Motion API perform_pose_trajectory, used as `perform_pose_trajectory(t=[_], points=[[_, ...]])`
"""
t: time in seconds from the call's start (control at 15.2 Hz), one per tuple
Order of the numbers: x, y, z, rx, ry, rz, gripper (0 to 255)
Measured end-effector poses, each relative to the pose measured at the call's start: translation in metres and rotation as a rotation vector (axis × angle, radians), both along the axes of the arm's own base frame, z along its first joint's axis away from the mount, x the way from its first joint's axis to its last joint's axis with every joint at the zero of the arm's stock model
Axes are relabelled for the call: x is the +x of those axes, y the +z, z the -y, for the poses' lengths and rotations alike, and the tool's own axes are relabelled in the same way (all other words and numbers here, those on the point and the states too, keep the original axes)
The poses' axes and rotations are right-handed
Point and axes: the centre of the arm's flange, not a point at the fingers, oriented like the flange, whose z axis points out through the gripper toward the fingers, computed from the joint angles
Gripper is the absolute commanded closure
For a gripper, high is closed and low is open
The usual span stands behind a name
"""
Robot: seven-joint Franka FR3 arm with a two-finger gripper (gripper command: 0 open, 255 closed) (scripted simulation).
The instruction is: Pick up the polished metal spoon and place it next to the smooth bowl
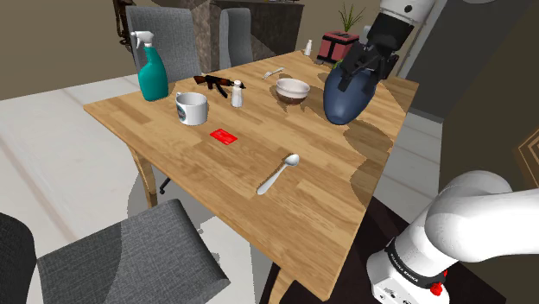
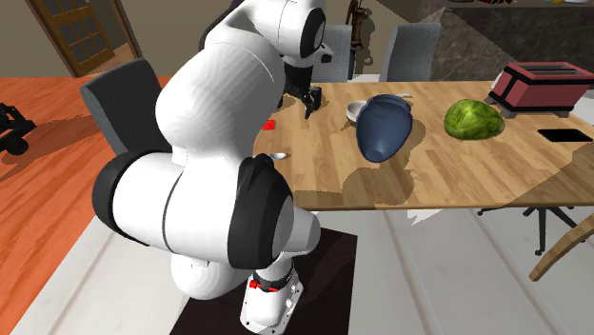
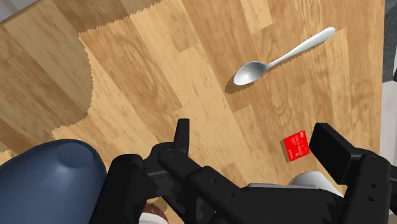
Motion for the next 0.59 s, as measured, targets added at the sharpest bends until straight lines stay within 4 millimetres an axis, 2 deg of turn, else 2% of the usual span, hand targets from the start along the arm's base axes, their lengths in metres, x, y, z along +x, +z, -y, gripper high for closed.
perform_pose_trajectory(t=[0.07,0.2,0.59], points=[[0.000,0.000,0.000,0.000,0.000,0.000,0],[-0.002,-0.012,-0.015,-0.017,-0.059,-0.010,0],[0.002,-0.055,-0.090,-0.097,-0.361,-0.058,0]])
